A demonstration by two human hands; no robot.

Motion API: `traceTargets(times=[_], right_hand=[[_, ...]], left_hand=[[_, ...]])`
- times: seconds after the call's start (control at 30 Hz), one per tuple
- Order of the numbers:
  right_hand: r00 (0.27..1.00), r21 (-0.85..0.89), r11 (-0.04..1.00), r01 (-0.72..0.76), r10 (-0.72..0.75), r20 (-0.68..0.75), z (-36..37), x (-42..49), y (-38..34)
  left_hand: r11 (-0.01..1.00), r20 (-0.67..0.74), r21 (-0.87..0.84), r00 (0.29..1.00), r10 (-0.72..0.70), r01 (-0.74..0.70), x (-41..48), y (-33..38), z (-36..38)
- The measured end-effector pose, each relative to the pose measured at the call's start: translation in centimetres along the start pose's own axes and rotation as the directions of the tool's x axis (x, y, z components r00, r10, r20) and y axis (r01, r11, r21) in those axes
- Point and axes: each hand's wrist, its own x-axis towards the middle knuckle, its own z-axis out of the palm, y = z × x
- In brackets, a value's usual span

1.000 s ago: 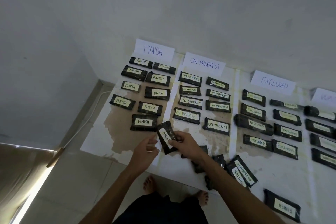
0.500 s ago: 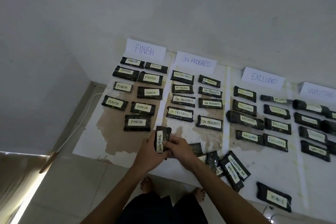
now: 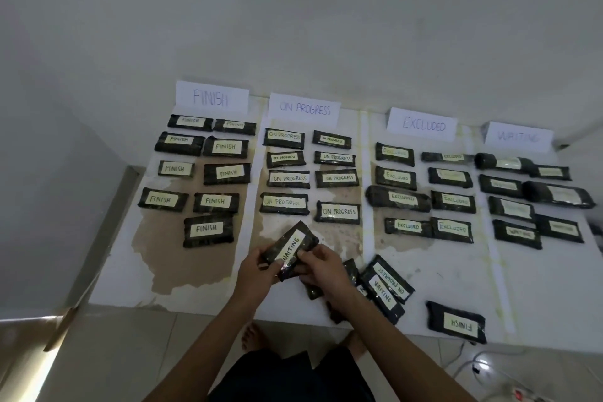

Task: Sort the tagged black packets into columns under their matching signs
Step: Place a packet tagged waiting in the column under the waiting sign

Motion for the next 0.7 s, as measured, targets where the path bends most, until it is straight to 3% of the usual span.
traceTargets(times=[0.13, 0.23, 0.43, 0.7], right_hand=[[0.987, -0.232, 0.967, 0.103, -0.129, -0.1, -5.1, -0.8, -0.6], [0.96, -0.369, 0.913, 0.177, -0.242, -0.139, -9.5, -1.5, -1.0], [0.926, -0.514, 0.827, 0.228, -0.347, -0.148, -18.3, -2.9, -1.8], [0.879, -0.648, 0.725, 0.235, -0.442, -0.177, -29.0, -3.3, -1.1]], left_hand=[[1.0, 0.078, -0.024, 0.997, 0.017, -0.016, -0.5, 1.4, 2.9], [0.992, 0.122, 0.054, 0.987, 0.105, -0.112, -0.6, 2.0, 5.5], [0.948, 0.246, 0.2, 0.949, 0.197, -0.249, -0.9, 3.4, 12.0], [0.929, 0.329, 0.261, 0.929, 0.169, -0.262, -0.7, 4.8, 21.7]])
